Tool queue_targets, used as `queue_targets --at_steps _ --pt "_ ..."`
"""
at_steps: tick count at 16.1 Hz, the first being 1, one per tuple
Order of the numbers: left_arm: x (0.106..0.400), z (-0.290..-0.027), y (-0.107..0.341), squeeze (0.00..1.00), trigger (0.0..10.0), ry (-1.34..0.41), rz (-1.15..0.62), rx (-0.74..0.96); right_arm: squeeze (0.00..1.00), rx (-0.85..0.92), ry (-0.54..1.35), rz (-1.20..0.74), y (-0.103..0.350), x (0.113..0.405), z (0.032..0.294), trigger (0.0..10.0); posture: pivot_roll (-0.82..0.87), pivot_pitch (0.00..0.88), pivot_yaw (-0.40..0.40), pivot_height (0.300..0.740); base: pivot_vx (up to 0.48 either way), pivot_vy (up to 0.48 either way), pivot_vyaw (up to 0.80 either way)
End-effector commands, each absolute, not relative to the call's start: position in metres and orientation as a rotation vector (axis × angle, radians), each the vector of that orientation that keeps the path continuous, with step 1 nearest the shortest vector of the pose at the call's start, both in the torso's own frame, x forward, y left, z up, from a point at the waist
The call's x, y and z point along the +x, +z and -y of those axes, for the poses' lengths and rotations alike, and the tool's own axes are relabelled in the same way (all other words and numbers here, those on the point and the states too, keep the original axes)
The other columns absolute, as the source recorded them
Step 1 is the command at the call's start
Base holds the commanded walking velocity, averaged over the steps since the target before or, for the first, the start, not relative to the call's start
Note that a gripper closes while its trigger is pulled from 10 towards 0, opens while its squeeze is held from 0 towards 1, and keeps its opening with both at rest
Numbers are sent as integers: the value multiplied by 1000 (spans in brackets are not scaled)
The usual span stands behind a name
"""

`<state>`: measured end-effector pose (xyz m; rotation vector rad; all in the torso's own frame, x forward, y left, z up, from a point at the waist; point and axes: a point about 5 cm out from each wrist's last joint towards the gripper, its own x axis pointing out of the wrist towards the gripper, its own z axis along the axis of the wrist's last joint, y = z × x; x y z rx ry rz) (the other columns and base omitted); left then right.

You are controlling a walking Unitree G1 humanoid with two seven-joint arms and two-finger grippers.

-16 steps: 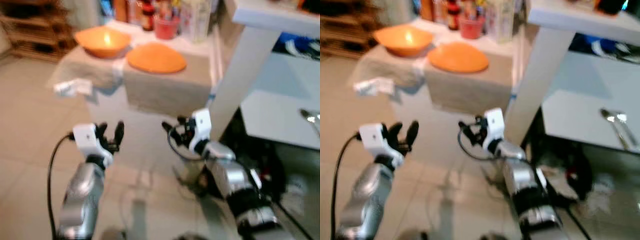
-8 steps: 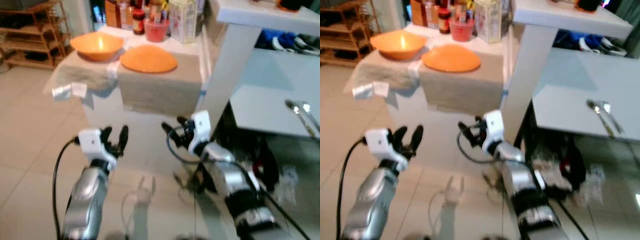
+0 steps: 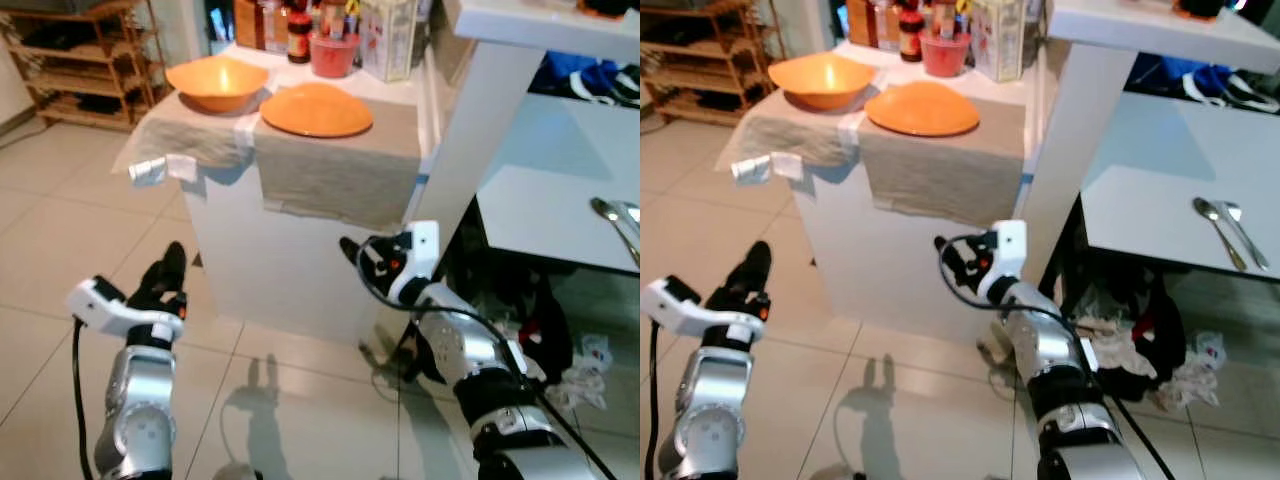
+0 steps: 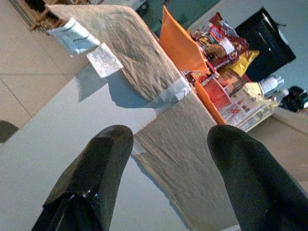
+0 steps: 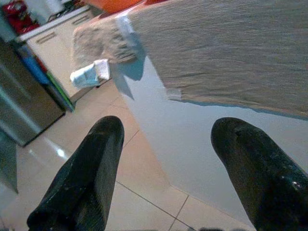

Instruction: Setting the table

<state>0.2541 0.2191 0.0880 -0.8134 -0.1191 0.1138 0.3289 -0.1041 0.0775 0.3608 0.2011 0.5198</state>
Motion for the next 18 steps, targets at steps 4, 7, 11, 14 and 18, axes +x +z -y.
queue_targets --at_steps 4,7,11,14,18 --pt "259 -213 89 0 10000 86 100 -851 0 377 500 -206 81 334 109 10000 -38 49 -37 740 0 0 0" --pt "258 -211 83 0 10000 94 69 -863 0 367 494 -222 77 333 111 10000 -36 51 -43 740 0 0 0" --pt "253 -202 72 0 10000 66 -15 -730 0 237 471 -287 63 328 116 10000 -38 54 -50 740 0 0 0" --pt "245 -183 66 0 10000 5 -106 -476 0 41 477 -338 51 318 121 10000 -42 130 -48 740 0 0 0" --pt "220 -172 75 0 10000 -4 -123 -409 0 22 465 -311 54 298 129 10000 -64 300 -40 740 0 0 0"
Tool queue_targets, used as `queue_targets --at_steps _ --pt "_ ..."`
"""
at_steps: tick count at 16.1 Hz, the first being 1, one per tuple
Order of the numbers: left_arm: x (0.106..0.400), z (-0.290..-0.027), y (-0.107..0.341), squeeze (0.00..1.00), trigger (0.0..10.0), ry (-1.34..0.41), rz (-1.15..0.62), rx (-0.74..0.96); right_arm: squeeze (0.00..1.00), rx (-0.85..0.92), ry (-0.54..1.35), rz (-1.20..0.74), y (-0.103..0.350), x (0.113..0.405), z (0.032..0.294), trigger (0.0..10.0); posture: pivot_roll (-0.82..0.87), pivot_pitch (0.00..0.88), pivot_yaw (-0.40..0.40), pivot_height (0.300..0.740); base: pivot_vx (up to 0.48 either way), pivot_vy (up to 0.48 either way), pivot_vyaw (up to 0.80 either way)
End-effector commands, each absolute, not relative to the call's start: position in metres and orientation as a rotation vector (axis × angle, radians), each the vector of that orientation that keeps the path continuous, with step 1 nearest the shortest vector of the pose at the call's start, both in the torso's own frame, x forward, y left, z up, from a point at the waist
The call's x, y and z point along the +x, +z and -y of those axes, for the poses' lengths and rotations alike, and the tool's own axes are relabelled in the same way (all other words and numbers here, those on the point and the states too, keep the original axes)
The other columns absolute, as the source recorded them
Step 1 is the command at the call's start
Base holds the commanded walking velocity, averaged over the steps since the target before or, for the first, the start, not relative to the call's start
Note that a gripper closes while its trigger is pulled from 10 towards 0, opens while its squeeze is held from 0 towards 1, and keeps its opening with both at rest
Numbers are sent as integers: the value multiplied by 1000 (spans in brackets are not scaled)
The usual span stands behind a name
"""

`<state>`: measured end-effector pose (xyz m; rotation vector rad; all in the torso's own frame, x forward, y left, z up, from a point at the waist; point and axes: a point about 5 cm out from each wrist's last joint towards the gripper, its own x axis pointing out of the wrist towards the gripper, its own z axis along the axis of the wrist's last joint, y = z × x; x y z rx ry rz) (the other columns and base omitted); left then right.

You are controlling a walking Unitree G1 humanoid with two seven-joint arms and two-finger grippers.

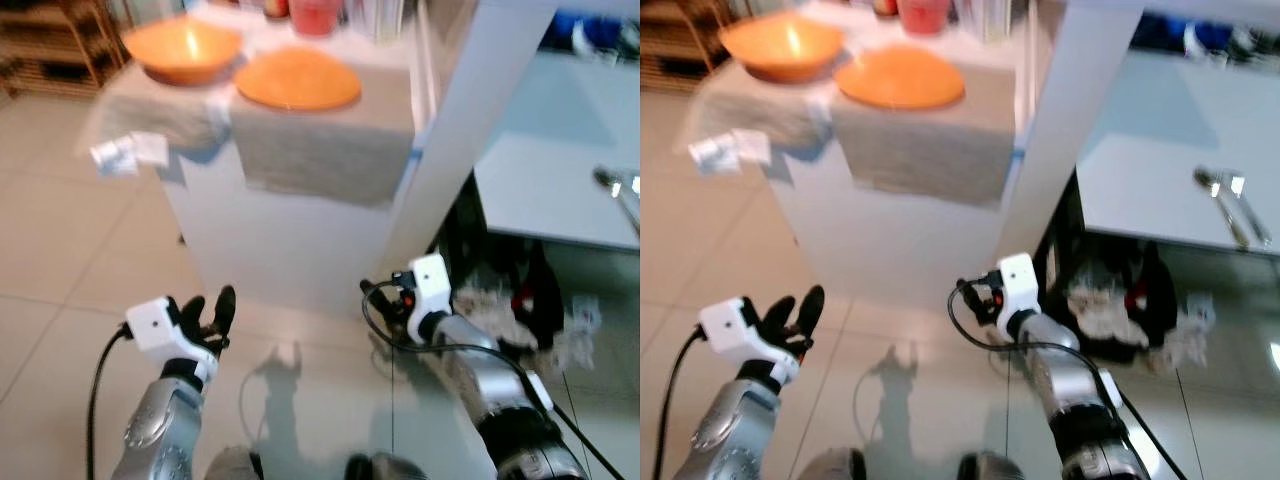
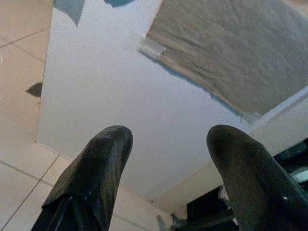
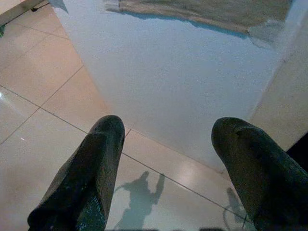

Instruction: Setting the table

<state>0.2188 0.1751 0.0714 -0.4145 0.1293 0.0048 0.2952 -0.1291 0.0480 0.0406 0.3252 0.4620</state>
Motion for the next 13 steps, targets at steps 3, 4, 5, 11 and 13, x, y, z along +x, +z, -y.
queue_targets --at_steps 3,4,5,11,13 --pt "212 -165 86 0 10000 -11 -111 -351 0 3 486 -270 64 286 126 10000 -76 350 -46 740 0 0 0" --pt "212 -165 89 0 10000 -11 -106 -344 0 4 492 -264 66 284 125 10000 -75 356 -47 740 0 0 0" --pt "213 -163 94 0 10000 -14 -98 -328 0 2 500 -259 69 283 123 10000 -71 359 -48 740 0 0 0" --pt "219 -166 115 0 10000 -18 -31 -299 0 -11 575 -200 88 285 109 10000 -56 311 -51 740 0 0 126" --pt "222 -168 121 0 10000 -30 -4 -297 0 25 624 -120 103 289 101 10000 -46 266 -54 740 219 0 800"
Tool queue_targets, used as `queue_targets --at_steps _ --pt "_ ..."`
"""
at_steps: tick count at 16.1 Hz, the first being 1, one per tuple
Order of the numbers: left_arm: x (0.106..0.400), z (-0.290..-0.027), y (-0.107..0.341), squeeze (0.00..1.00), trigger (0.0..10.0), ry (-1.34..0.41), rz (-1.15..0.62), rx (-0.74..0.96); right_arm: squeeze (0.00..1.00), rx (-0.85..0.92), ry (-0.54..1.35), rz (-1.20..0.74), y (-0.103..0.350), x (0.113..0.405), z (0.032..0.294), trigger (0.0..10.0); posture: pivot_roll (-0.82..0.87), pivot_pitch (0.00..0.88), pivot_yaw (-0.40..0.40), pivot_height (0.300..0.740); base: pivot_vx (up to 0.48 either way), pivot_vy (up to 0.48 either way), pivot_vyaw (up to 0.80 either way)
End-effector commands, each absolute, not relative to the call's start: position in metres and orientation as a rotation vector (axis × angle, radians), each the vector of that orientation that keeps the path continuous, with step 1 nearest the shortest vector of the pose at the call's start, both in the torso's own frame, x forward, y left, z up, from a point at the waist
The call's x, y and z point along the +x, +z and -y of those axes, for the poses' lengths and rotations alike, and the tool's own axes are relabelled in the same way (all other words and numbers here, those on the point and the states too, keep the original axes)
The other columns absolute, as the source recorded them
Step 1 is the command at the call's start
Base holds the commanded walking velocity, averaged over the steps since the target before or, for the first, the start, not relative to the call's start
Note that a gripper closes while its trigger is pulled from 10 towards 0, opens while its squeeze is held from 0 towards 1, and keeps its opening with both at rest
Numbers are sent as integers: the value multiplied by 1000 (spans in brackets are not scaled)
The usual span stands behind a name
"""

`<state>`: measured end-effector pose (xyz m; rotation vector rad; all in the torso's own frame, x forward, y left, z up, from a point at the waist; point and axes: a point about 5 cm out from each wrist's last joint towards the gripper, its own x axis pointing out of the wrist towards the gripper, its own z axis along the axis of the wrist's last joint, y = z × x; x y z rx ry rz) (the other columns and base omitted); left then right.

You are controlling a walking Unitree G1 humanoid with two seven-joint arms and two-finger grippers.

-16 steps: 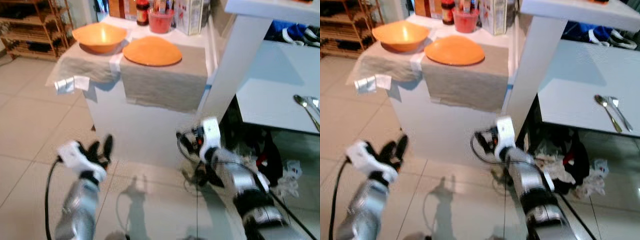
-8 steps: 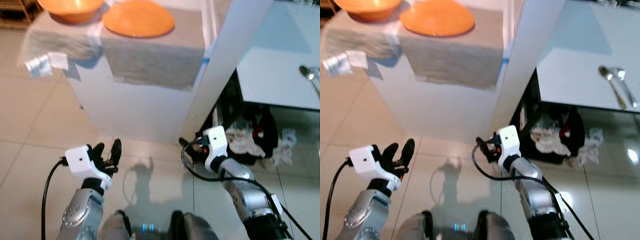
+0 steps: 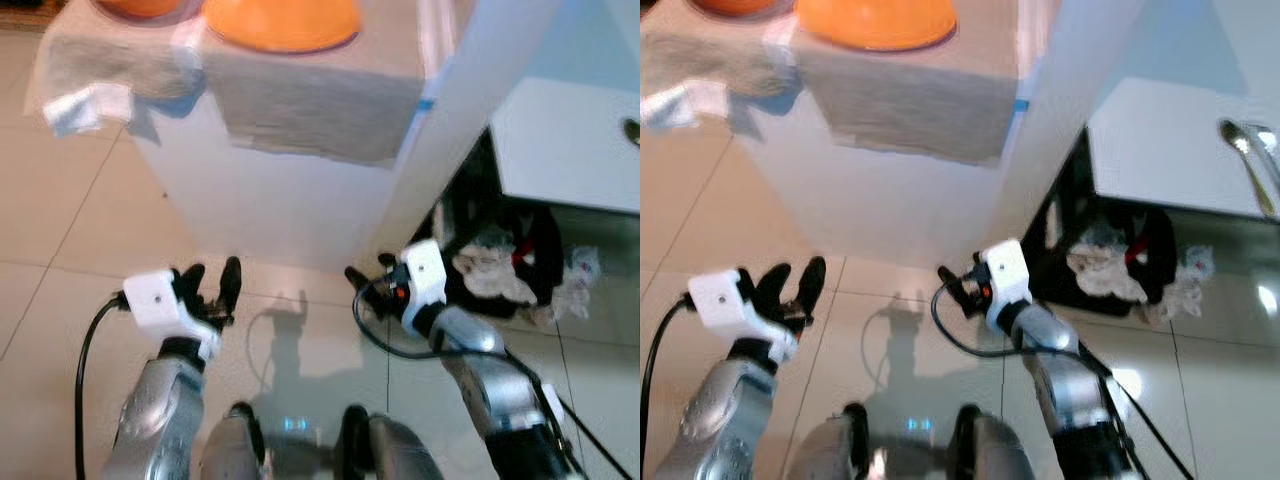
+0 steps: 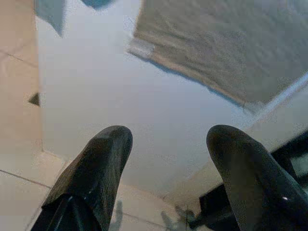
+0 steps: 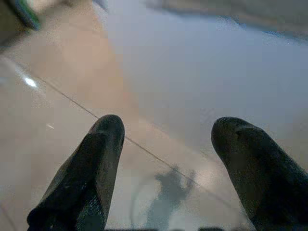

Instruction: Setting the table

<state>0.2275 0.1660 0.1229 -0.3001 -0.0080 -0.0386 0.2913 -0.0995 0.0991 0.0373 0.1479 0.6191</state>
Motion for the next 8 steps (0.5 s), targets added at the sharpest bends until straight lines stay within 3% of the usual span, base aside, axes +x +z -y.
queue_targets --at_steps 1,2,6,8 --pt "229 -169 135 0 10000 -43 62 -297 0 78 662 -12 132 300 92 10000 -41 234 -51 740 454 0 0" --pt "231 -169 137 0 10000 -47 70 -298 0 109 670 5 136 301 92 10000 -41 234 -51 740 454 0 0" --pt "250 -165 172 0 10000 -123 203 -257 0 0 714 170 178 319 84 10000 -29 124 -56 740 452 0 495" --pt "256 -164 184 0 10000 -148 248 -248 0 32 739 205 189 322 79 10000 -22 93 -58 740 450 0 0"
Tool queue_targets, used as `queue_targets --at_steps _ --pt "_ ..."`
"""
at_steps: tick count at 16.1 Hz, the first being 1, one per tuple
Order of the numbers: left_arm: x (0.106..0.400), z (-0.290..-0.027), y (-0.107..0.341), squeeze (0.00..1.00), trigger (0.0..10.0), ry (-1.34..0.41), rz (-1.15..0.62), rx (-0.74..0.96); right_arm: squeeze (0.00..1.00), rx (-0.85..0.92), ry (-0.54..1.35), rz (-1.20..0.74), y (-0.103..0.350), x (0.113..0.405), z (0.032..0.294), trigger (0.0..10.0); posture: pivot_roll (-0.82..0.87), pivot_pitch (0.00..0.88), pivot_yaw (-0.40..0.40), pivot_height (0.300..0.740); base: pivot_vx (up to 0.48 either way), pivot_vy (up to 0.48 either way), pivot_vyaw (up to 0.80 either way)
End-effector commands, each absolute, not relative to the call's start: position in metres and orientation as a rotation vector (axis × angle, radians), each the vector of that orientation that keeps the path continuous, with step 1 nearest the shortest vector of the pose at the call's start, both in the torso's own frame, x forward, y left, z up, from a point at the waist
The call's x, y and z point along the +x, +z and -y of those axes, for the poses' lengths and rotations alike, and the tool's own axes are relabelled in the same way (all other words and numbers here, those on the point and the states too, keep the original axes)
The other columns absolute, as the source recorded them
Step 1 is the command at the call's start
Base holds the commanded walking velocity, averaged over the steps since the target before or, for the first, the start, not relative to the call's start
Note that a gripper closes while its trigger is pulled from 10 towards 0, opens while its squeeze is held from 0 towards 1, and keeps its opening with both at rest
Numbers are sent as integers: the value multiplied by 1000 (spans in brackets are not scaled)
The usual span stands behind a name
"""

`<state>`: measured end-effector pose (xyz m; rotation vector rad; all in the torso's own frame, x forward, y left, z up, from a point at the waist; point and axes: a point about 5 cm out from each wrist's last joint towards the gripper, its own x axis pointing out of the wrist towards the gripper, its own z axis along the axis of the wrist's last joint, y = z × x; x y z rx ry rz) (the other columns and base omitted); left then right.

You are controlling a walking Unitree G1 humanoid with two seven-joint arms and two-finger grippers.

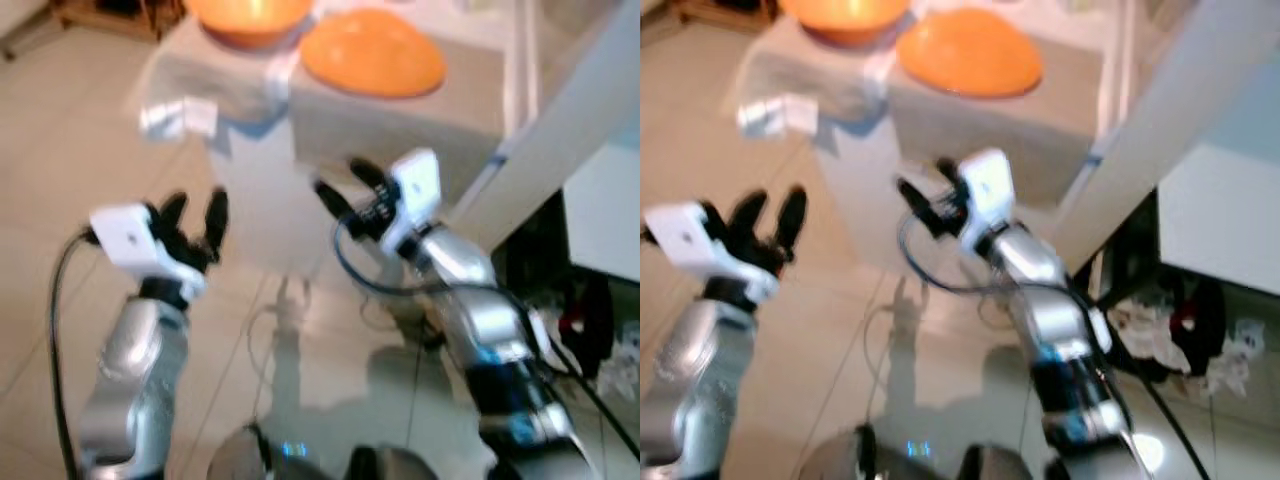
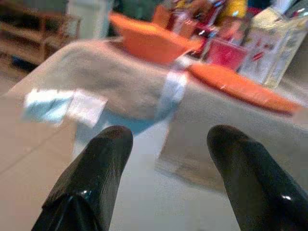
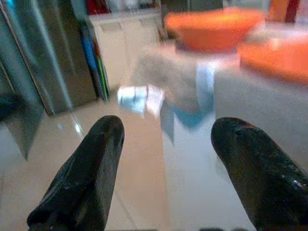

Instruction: Setting the table

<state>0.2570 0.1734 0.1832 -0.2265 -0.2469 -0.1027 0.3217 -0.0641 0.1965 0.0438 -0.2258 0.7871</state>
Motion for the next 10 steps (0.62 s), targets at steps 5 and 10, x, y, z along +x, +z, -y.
queue_targets --at_steps 5,10 --pt "262 -152 226 0 10000 -262 389 -216 0 247 926 378 234 308 62 10000 -23 56 -47 740 450 0 241" --pt "265 -144 263 0 10000 -369 502 -180 0 255 767 414 247 322 77 10000 -36 51 -36 740 450 0 0"
